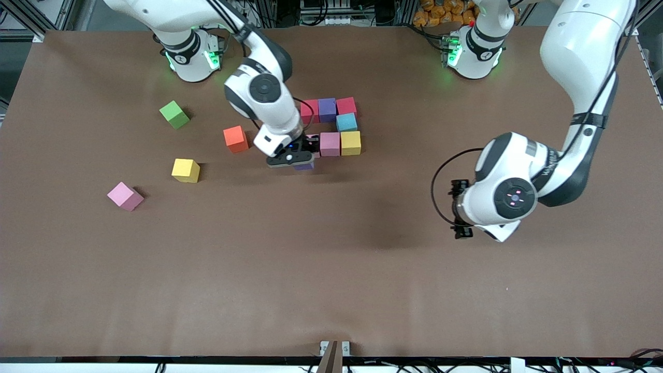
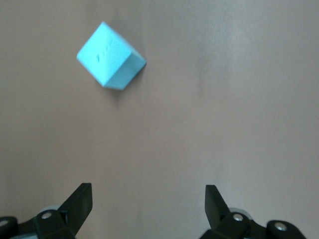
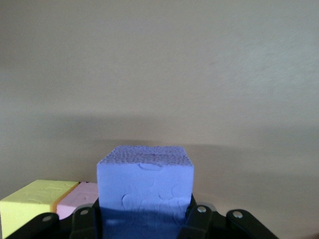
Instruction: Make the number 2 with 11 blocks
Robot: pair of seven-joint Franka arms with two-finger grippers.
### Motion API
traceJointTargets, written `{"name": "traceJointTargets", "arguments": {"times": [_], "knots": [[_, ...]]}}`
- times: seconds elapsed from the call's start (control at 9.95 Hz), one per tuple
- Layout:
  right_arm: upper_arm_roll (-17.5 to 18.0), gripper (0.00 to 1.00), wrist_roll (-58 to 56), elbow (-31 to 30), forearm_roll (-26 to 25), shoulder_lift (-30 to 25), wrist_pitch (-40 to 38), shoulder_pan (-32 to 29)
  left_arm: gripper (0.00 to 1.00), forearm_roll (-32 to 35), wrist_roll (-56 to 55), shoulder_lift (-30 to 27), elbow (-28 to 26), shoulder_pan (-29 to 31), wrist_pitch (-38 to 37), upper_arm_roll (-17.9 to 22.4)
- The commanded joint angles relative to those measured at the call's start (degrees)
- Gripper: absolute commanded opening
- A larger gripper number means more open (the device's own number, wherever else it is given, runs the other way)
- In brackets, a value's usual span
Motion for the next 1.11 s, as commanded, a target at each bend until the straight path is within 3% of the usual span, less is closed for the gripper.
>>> {"name": "traceJointTargets", "arguments": {"times": [0.0, 0.2, 0.6, 1.0], "knots": [[-4.0, 0.47, 2.3, 4.0, -0.2, 4.3, 0.4, 4.9, 1.00, 1.2, 7.8, -1.1, -3.1, 4.1, 0.1, -0.4], [-6.0, 0.47, 2.4, 4.9, -0.4, 6.0, 0.4, 6.8, 1.00, 1.2, 12.4, -1.3, -3.4, 6.0, 0.1, -0.5], [-6.0, 0.47, 2.6, 4.8, -1.0, 7.1, 0.6, 6.8, 1.00, 1.2, 17.1, -0.9, -3.4, 5.9, 0.2, -0.6], [-6.0, 0.47, 2.6, 4.8, -2.5, 7.6, 0.6, 6.9, 1.00, 1.7, 27.6, -1.5, -7.4, 7.3, 0.5, -0.6]]}}
